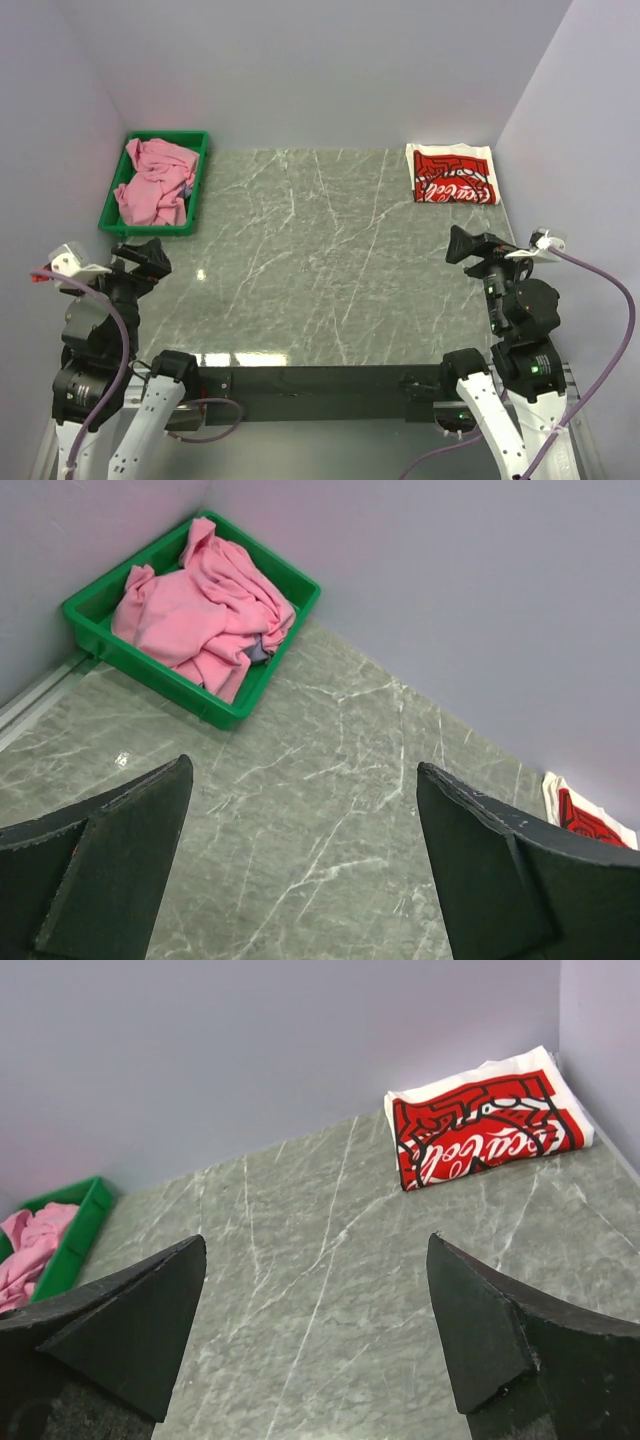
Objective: Fold and stack the t-shirts
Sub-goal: Grab the tshirt from the pile
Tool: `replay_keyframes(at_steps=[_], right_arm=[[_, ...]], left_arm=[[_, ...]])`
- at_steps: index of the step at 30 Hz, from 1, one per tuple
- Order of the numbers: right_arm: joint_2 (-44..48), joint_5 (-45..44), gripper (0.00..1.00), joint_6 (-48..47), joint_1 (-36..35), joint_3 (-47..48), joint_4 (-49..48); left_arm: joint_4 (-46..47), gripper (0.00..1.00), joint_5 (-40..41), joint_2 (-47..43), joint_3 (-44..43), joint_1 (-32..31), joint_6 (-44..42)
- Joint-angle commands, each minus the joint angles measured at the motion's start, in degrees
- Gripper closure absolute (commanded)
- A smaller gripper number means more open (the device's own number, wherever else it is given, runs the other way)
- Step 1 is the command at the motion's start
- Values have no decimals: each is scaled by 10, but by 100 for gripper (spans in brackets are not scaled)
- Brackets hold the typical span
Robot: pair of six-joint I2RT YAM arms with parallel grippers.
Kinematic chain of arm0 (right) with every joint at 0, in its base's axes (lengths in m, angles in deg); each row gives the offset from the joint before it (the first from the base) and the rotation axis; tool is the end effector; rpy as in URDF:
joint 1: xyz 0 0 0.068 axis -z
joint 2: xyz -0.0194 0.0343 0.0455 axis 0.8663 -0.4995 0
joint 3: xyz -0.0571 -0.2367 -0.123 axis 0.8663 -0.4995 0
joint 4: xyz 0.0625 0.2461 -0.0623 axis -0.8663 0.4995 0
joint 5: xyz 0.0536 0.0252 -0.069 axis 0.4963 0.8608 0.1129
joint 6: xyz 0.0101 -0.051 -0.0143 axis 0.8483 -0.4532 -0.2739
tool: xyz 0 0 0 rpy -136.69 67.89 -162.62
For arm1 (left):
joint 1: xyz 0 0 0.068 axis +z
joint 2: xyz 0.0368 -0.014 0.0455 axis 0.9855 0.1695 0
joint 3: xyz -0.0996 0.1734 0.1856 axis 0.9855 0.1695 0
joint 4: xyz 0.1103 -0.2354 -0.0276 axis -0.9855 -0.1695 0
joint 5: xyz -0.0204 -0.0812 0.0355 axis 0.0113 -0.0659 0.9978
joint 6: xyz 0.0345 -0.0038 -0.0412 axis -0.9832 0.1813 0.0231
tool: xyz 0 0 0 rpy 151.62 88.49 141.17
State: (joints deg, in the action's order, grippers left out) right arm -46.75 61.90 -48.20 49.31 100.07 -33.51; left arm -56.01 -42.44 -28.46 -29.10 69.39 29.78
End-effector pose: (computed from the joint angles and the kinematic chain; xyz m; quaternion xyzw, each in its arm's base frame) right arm 0.0751 0.0067 0.3644 0.1286 0.6747 0.1186 0.7170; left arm 0.0324 0.0105 0.3798 -0.2932 0.6571 -0.0914 0.6884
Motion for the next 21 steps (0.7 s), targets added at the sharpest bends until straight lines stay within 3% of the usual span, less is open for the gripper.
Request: replay_keyframes(at_steps=[1,8,15,21], right_arm=[[10,-16,3,-20,-12,15,-3],[29,7,2,-23,-28,-12,-16],[49,25,2,-25,-40,-46,-25],[59,41,2,-36,-52,-61,-29]], left_arm=[[27,1,-16,26,-1,0,4],[81,0,-78,105,21,0,-24],[157,1,-90,317,26,3,-9],[275,1,-56,514,-17,79,12]])
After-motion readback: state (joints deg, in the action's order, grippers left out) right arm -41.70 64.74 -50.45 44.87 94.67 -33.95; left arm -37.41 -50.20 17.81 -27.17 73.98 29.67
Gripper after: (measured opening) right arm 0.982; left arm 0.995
